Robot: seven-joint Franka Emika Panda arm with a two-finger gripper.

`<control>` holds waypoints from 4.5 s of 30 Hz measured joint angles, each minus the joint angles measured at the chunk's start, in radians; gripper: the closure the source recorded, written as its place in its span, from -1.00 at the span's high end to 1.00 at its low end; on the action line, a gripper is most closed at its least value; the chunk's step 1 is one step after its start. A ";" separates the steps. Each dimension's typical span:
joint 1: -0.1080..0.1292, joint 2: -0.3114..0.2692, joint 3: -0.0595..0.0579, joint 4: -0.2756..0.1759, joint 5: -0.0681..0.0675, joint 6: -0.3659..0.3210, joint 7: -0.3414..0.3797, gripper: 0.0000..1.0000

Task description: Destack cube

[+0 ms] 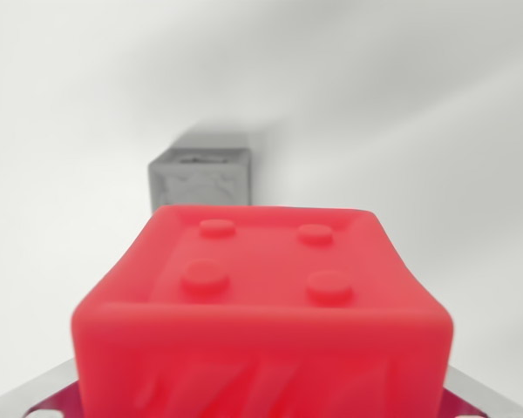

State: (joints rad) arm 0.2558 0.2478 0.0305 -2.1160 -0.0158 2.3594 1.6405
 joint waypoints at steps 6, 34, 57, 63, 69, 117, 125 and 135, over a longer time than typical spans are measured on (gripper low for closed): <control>-0.015 -0.012 -0.003 -0.023 0.002 0.012 -0.014 -1.00; -0.081 -0.048 -0.024 -0.114 0.009 0.066 -0.085 -1.00; -0.137 -0.069 -0.046 -0.174 0.015 0.105 -0.149 -1.00; -0.152 -0.073 -0.051 -0.189 0.017 0.116 -0.166 -1.00; -0.168 -0.076 -0.058 -0.201 0.019 0.125 -0.185 -1.00; -0.289 -0.079 -0.115 -0.271 0.036 0.192 -0.339 -1.00; -0.311 -0.074 -0.122 -0.276 0.039 0.202 -0.366 -1.00; -0.339 -0.068 -0.132 -0.281 0.044 0.212 -0.400 -1.00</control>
State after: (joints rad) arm -0.0832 0.1800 -0.1017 -2.3970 0.0285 2.5719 1.2405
